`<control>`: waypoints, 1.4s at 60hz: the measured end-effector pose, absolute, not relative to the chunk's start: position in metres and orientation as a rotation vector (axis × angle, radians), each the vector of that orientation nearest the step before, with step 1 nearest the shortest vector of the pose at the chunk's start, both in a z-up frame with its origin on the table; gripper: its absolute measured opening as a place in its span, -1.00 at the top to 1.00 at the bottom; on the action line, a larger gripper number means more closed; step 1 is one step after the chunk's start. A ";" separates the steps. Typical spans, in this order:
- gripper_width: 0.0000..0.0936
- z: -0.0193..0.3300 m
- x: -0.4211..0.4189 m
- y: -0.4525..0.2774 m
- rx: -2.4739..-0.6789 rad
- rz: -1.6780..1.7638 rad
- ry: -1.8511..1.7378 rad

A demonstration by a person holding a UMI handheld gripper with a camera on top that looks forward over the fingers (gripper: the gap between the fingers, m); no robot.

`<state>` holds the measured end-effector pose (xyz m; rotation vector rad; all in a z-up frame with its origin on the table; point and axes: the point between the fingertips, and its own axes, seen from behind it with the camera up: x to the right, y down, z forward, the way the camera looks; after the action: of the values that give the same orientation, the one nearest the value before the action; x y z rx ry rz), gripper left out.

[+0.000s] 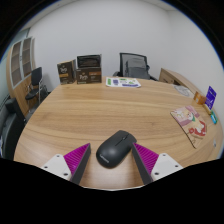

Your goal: Arrange mouse

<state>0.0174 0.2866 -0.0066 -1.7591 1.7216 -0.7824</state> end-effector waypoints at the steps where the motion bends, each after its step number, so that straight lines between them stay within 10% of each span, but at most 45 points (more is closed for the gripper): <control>1: -0.85 -0.008 0.019 0.287 -1.762 -0.780 1.722; 36: -0.84 -0.016 0.067 0.310 -1.788 -0.728 1.674; 51: -0.06 -0.017 0.071 0.296 -1.755 -0.758 1.721; 72: 0.35 -0.012 0.068 0.284 -1.776 -0.783 1.766; 84: 0.36 0.063 0.074 0.263 -1.689 -0.812 1.767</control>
<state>0.0739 0.2631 0.0625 -1.6885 1.7669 -0.8122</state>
